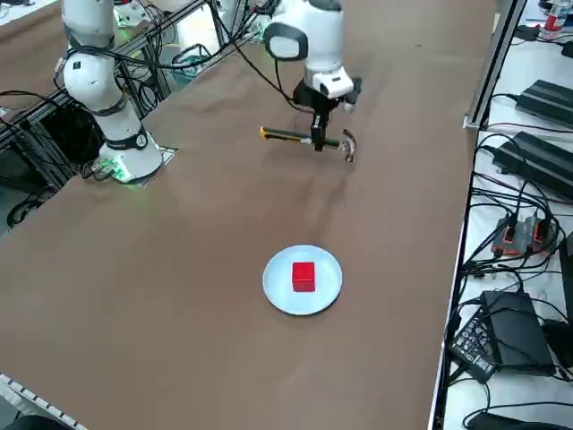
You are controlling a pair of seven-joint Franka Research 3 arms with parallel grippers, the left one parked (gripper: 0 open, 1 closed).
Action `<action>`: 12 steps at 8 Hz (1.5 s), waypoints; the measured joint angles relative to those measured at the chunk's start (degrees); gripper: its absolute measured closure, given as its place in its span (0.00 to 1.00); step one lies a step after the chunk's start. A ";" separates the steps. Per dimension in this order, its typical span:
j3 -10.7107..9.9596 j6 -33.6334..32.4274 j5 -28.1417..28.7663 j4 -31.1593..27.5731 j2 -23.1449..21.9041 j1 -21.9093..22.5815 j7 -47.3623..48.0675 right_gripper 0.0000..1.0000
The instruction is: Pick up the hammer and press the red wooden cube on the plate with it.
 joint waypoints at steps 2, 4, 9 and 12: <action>1.21 5.49 2.71 -2.30 1.39 0.02 -0.06 0.78; 2.51 9.38 3.30 -3.88 2.52 0.20 0.06 0.78; 3.07 12.74 3.33 -5.24 3.33 0.83 0.25 0.47; 3.14 13.01 3.39 -5.16 3.03 0.87 0.51 0.00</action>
